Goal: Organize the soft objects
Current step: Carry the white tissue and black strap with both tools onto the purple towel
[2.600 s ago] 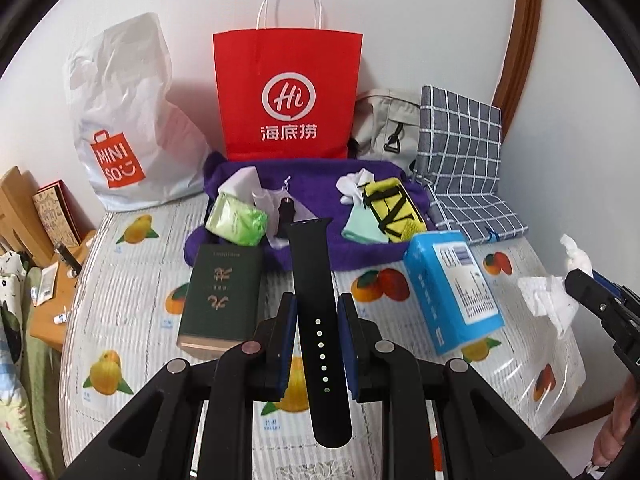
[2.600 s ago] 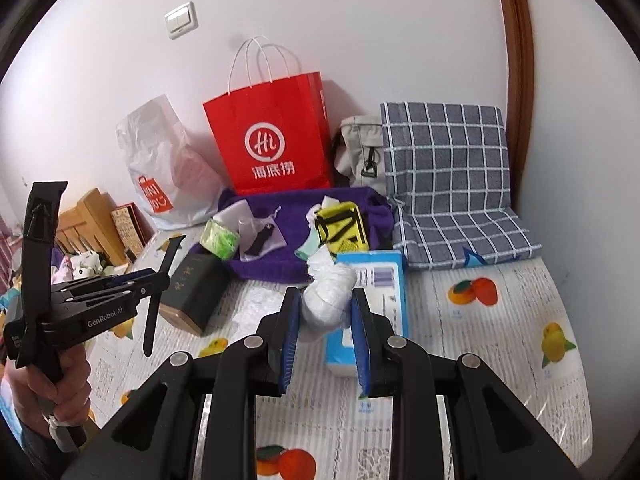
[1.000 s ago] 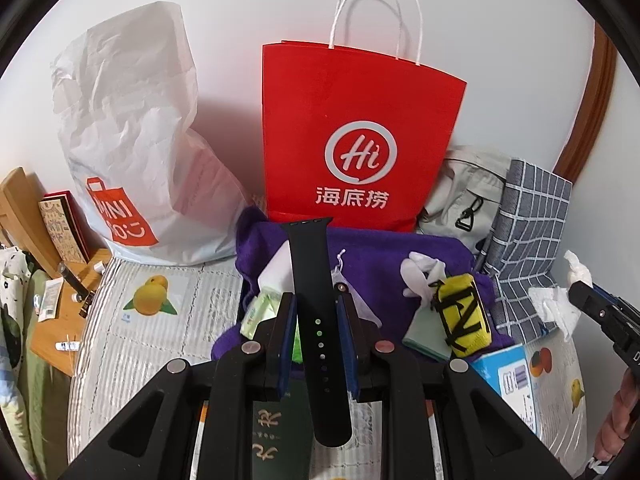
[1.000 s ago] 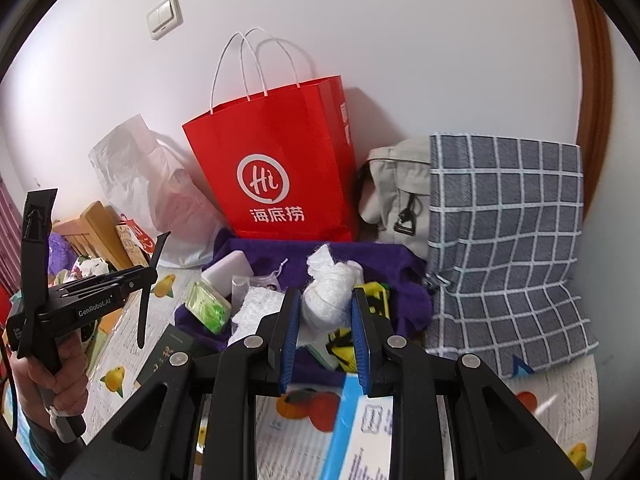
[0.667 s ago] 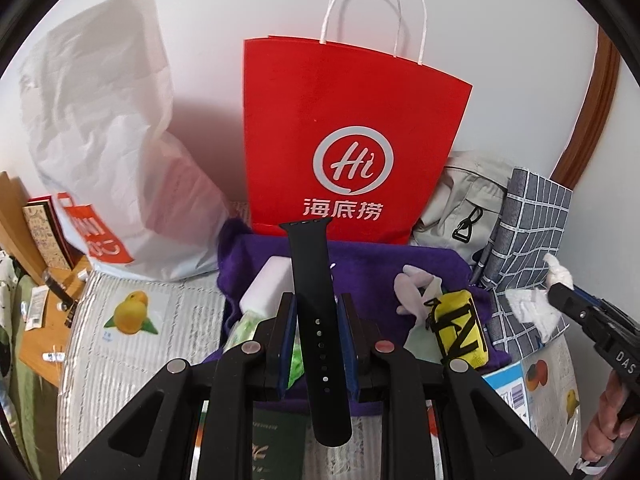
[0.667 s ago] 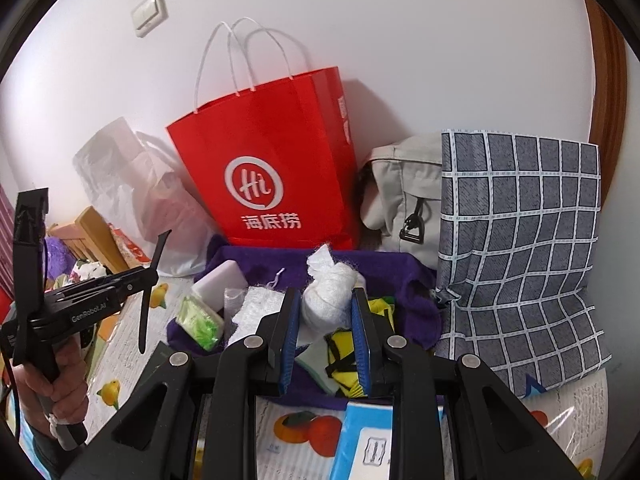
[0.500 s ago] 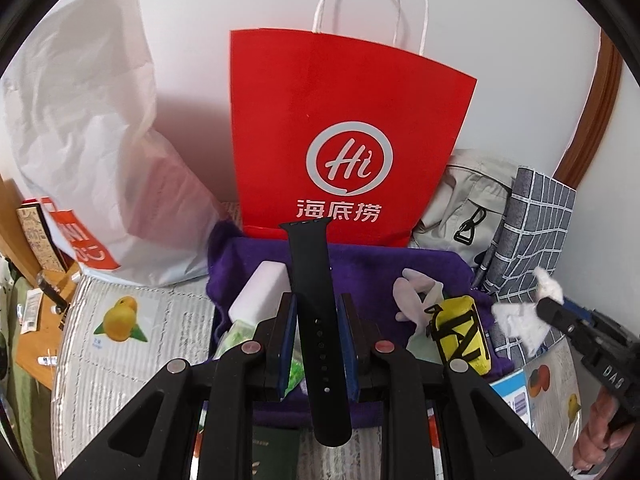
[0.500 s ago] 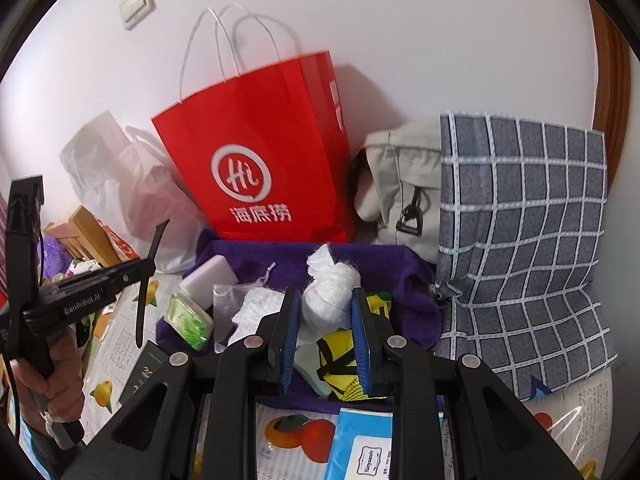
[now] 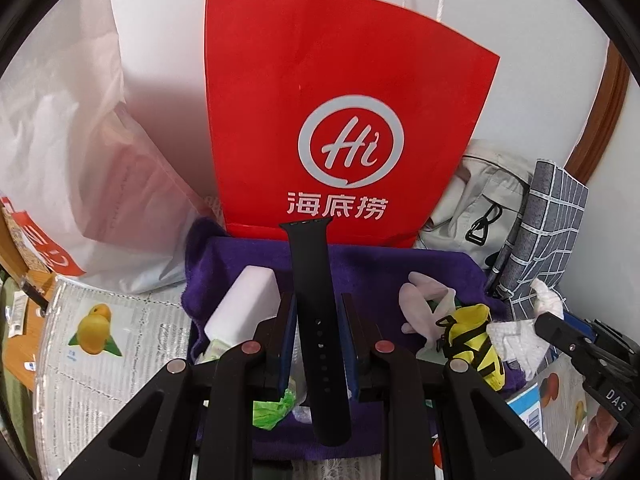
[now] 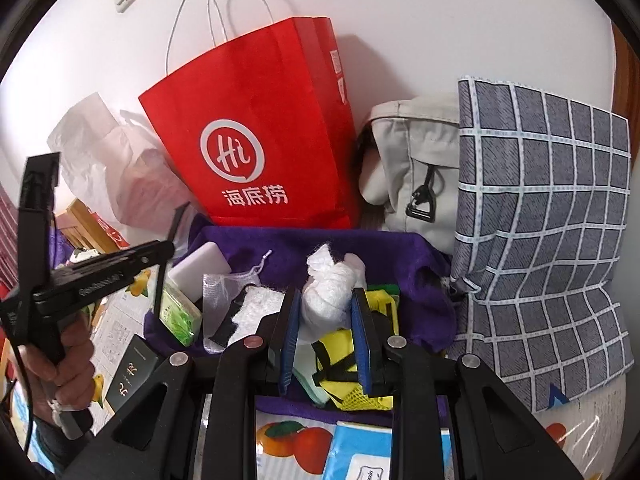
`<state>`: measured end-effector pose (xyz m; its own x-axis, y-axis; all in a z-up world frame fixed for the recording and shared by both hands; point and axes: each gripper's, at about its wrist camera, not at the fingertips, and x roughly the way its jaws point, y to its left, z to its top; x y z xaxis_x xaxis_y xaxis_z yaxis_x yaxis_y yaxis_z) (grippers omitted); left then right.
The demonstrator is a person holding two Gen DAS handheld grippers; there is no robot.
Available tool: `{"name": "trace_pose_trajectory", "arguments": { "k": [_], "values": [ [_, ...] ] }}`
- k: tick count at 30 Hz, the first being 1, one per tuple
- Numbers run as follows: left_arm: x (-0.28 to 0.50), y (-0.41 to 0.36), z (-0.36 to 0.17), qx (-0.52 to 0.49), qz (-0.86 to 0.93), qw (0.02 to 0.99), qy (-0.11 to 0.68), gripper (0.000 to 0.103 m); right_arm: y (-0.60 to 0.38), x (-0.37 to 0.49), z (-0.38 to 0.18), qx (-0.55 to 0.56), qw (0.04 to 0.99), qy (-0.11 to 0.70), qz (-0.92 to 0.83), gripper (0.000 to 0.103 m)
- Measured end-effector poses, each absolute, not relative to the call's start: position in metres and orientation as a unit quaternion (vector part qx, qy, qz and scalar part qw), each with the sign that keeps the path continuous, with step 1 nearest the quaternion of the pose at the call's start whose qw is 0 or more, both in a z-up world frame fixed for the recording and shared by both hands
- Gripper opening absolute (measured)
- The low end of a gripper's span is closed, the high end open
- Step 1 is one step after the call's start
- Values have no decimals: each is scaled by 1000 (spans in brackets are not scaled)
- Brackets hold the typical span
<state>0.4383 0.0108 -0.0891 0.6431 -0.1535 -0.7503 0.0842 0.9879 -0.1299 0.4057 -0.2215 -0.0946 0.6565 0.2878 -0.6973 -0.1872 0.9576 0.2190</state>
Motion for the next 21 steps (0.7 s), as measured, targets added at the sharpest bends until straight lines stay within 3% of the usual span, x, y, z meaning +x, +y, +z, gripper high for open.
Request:
{"name": "trace_pose_trajectory", "arguments": {
  "k": [12,21],
  "values": [
    [454,19,-107,-50,-68,894,440,20,-212,422,-113,60,904,400,139,25],
    [460,22,-120,-51,-66,887,455,20,-191,431,-145,10,878,457,139,25]
  ]
}}
